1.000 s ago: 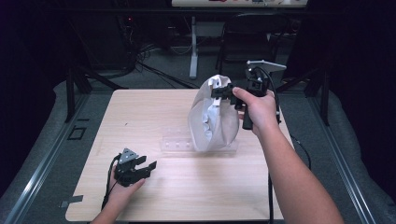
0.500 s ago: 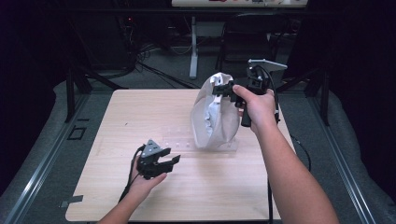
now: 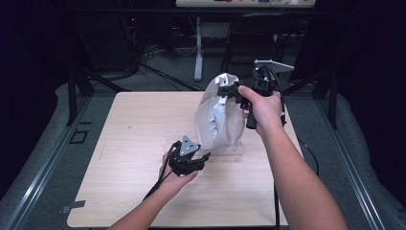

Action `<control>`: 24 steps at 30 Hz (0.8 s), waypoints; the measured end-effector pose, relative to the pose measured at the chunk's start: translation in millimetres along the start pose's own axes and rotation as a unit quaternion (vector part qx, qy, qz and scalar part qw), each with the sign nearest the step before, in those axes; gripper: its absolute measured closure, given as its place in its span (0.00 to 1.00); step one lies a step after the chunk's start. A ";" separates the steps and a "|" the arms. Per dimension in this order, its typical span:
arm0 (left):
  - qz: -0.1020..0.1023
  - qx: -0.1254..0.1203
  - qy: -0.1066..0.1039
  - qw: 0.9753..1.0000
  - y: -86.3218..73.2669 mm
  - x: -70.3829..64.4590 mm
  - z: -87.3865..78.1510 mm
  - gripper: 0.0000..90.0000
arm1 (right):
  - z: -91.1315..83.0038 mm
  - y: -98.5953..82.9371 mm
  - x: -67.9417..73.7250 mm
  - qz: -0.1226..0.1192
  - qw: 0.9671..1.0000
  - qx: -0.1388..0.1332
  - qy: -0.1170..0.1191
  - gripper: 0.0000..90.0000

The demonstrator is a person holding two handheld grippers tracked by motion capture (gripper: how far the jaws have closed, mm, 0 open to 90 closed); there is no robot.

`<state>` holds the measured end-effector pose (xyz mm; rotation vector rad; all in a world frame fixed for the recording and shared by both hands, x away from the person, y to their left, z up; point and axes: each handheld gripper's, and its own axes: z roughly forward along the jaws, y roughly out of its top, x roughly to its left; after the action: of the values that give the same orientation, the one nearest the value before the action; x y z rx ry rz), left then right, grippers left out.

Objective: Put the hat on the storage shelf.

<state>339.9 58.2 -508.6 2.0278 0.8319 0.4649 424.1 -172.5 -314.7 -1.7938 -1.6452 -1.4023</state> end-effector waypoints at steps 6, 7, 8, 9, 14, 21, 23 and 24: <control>0.000 0.008 0.021 1.000 0.2 3.5 2.7 0.82 | 0.9 -2.3 2.7 -0.007 1.000 0.006 0.001 0.91; 0.000 0.007 0.021 1.000 0.0 4.0 2.2 0.85 | 1.5 -2.8 3.6 -0.006 1.000 0.003 0.002 0.91; 0.001 0.004 0.019 1.000 -0.1 4.8 1.1 0.86 | 1.4 -3.0 3.9 -0.008 1.000 0.005 0.004 0.91; 0.001 0.004 0.019 1.000 -0.1 4.8 1.1 0.88 | 1.4 -3.0 3.9 -0.008 1.000 0.005 0.004 0.91; -0.008 0.000 0.008 1.000 -0.8 10.8 -2.2 0.92 | 4.8 -4.6 7.9 -0.012 1.000 0.006 0.007 0.90; -0.025 -0.004 0.004 1.000 -6.8 11.1 -2.2 0.92 | 9.5 -4.3 5.6 -0.010 1.000 0.008 0.003 0.91; -0.034 -0.006 -0.002 0.999 -9.4 12.0 -1.5 0.92 | 12.4 -4.3 4.1 -0.011 1.000 0.013 -0.001 0.91; -0.039 -0.007 -0.004 0.999 -10.5 12.1 -0.8 0.92 | 13.7 -4.3 3.4 -0.011 1.000 0.013 -0.001 0.90</control>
<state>344.0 71.4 -516.8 1.9763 0.8976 0.4175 425.6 -158.8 -319.8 -1.7690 -1.6806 -1.3818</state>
